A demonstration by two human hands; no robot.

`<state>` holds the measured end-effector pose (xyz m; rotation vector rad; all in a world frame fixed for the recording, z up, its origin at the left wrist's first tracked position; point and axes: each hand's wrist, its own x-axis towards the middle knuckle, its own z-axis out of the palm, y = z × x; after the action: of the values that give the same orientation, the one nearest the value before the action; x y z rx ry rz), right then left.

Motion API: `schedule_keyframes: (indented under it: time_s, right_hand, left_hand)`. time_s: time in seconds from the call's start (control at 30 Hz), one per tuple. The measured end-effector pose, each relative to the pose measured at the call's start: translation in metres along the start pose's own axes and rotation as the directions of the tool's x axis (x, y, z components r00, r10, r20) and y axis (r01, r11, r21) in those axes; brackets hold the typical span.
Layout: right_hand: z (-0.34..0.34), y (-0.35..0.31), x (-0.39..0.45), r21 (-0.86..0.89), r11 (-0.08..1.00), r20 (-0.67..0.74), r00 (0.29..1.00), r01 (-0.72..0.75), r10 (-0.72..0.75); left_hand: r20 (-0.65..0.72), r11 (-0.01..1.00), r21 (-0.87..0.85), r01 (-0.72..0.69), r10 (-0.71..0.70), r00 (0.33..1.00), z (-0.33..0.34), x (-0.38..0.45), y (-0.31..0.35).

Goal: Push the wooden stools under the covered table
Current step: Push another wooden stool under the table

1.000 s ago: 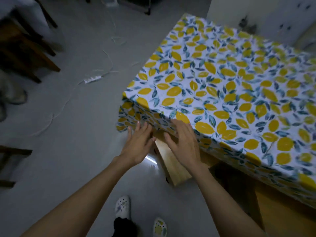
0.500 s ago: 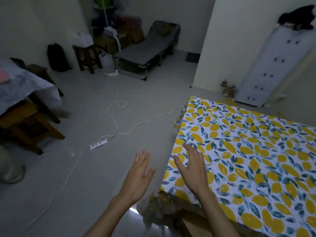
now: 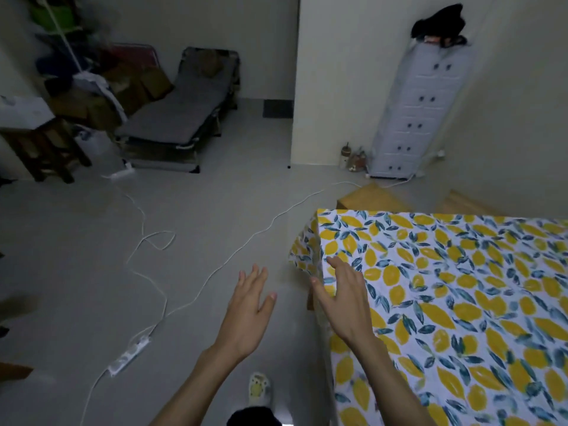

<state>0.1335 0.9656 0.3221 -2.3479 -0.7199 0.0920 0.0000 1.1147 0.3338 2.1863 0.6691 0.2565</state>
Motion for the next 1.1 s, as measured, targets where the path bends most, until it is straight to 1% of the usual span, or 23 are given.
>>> schedule_keyframes:
  time_s: [0.13,0.23,0.37,0.47,0.57,0.63,0.7,0.73,0.8,0.87,1.0,1.1]
  right_hand:
    - [0.012,-0.01,0.1,-0.004,0.999,-0.026,0.999,-0.046,0.046]
    - [0.014,-0.022,0.173,0.007,0.997,-0.042,0.996,-0.082,0.083]
    - [0.014,-0.033,0.254,-0.016,0.995,-0.075,0.993,-0.097,0.095]
    - [0.019,-0.024,0.31,-0.042,0.988,-0.112,0.984,-0.147,0.141]
    - [0.027,-0.004,0.368,-0.084,0.974,-0.156,0.968,-0.212,0.197]
    - [0.031,0.008,0.409,-0.107,0.957,-0.176,0.953,-0.269,0.248]
    - [0.033,0.021,0.453,-0.115,0.939,-0.205,0.933,-0.323,0.296]
    - [0.032,0.028,0.475,-0.121,0.926,-0.222,0.918,-0.359,0.327]
    - [0.028,0.04,0.515,-0.137,0.889,-0.25,0.883,-0.438,0.397]
    - [0.021,0.051,0.549,-0.131,0.85,-0.281,0.842,-0.509,0.461]
    - [0.005,0.073,0.605,-0.135,0.769,-0.348,0.756,-0.625,0.554]
    - [-0.003,0.097,0.646,-0.096,0.717,-0.392,0.688,-0.691,0.611]
  left_hand:
    - [0.029,0.999,-0.008,-0.042,0.043,0.999,-0.01,0.106,0.0]
    - [0.081,0.996,-0.004,-0.089,0.089,0.993,-0.024,0.177,0.005]
    - [0.12,0.992,-0.012,-0.126,0.127,0.985,-0.04,0.268,0.017]
    - [0.129,0.987,-0.032,-0.16,0.163,0.978,-0.041,0.338,0.024]
    - [0.131,0.971,-0.041,-0.234,0.237,0.963,-0.033,0.414,0.026]
    - [0.155,0.957,-0.038,-0.287,0.29,0.944,-0.029,0.473,0.028]
    - [0.21,0.942,-0.025,-0.333,0.331,0.92,-0.025,0.535,0.032]
    - [0.258,0.933,-0.002,-0.361,0.349,0.901,-0.024,0.566,0.035]
    - [0.355,0.901,0.053,-0.43,0.385,0.852,-0.02,0.626,0.043]
    - [0.42,0.867,0.075,-0.493,0.421,0.804,-0.012,0.684,0.057]
    - [0.517,0.839,0.03,-0.543,0.451,0.727,0.017,0.776,0.094]
    - [0.573,0.807,-0.022,-0.59,0.494,0.654,0.049,0.833,0.117]
